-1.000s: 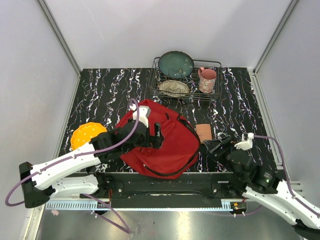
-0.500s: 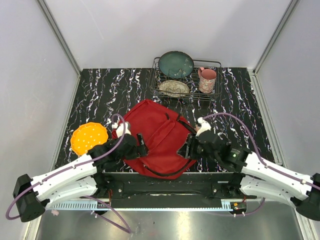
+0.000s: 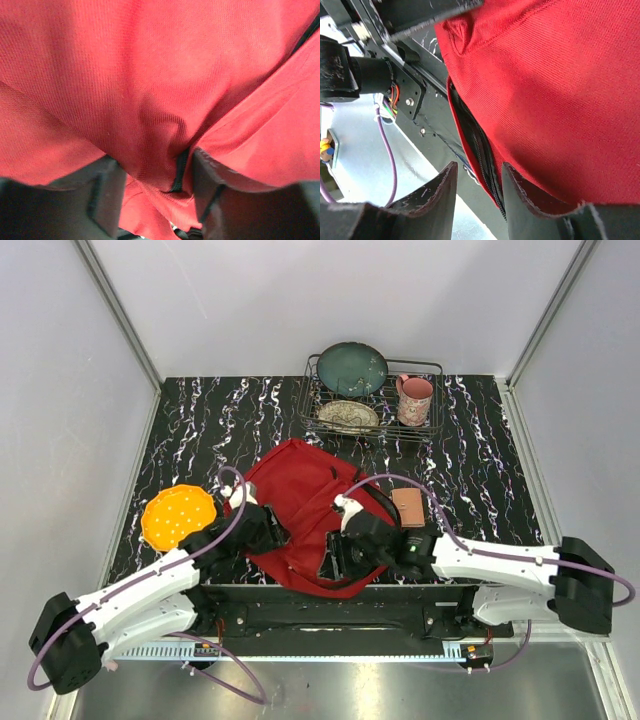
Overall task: Pack the student bag
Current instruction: Zip the student bag at the center of the board.
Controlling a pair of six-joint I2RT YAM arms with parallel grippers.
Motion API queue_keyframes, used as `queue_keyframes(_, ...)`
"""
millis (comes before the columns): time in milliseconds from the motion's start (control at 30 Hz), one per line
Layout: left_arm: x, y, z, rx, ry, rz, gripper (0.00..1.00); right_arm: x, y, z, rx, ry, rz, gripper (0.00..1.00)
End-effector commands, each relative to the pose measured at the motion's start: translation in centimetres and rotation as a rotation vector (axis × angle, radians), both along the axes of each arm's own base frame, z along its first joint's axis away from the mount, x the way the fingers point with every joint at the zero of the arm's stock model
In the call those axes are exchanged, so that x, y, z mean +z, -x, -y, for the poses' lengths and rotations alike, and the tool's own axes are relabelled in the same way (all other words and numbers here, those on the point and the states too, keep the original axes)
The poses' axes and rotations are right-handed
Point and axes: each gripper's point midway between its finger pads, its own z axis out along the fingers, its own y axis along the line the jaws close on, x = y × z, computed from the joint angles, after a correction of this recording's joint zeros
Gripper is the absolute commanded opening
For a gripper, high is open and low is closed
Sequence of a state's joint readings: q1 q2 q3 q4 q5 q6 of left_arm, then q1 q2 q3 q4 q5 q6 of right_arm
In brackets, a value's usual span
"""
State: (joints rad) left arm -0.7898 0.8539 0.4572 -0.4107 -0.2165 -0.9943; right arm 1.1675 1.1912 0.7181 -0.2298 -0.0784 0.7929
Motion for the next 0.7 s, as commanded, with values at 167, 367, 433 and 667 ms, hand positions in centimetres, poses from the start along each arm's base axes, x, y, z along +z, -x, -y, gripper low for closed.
queue_keyframes(167, 3.5, -1.4, 1.1, -0.080, 0.045, 0.103, 0.22, 1.2, -0.6, -4.7, 0.065, -0.049, 0.034, 0.41)
queue_keyframes(367, 4.0, 0.1, 1.6, -0.144, 0.103, 0.100, 0.59, 2.5, -0.7, -6.0, 0.089, -0.084, 0.058, 0.38)
queue_keyframes(433, 4.0, 0.5, 1.7, -0.162, 0.115, 0.094, 0.72, 1.8, -0.4, -6.4, 0.103, -0.059, 0.049, 0.35)
queue_keyframes(667, 3.1, 1.7, 1.0, -0.151, 0.123, 0.053, 0.86, -1.0, 0.6, -6.0, 0.091, 0.049, 0.048, 0.30)
